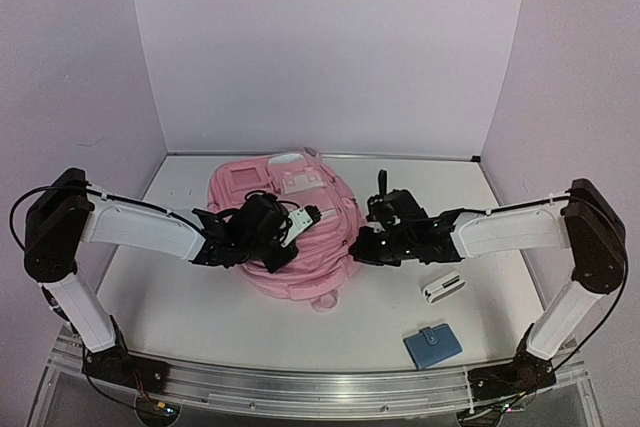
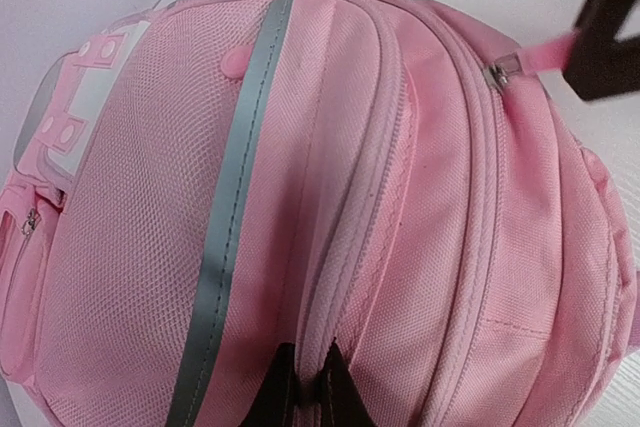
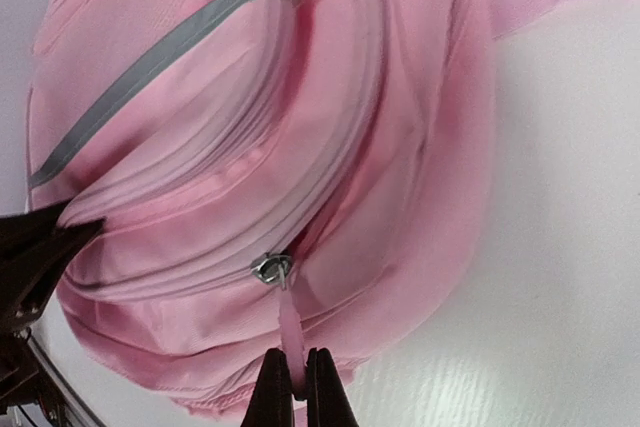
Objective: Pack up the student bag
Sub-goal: Zip the student bag at the center of the board.
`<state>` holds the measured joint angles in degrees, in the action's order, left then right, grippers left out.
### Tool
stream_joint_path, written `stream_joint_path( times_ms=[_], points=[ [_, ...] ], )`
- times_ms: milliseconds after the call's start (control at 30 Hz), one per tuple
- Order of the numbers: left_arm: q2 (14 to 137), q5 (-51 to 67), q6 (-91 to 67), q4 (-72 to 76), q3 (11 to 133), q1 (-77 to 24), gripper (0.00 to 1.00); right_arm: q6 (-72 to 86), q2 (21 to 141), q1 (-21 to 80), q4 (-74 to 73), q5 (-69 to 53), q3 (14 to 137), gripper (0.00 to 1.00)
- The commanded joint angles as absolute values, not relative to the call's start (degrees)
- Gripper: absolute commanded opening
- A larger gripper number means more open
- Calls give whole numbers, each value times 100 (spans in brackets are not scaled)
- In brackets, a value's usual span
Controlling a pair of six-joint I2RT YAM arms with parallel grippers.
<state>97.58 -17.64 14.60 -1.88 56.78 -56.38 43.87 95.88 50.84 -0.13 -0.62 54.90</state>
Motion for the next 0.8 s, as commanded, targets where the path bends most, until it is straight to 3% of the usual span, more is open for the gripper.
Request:
stream_joint_path(
  times_ms=[0, 367, 767],
  points=[
    [9353, -1791, 1461, -388, 5318, -5627, 0, 3783, 9342, 4468, -346, 183, 5485, 0],
    [9048, -1554, 1335, -446, 5095, -5763, 0, 2162, 10236, 3551, -545, 43, 6719, 0],
    [9165, -1396, 1070, -509, 5062, -5920, 0, 521, 11739, 3143, -542, -935, 8816, 0]
  ],
)
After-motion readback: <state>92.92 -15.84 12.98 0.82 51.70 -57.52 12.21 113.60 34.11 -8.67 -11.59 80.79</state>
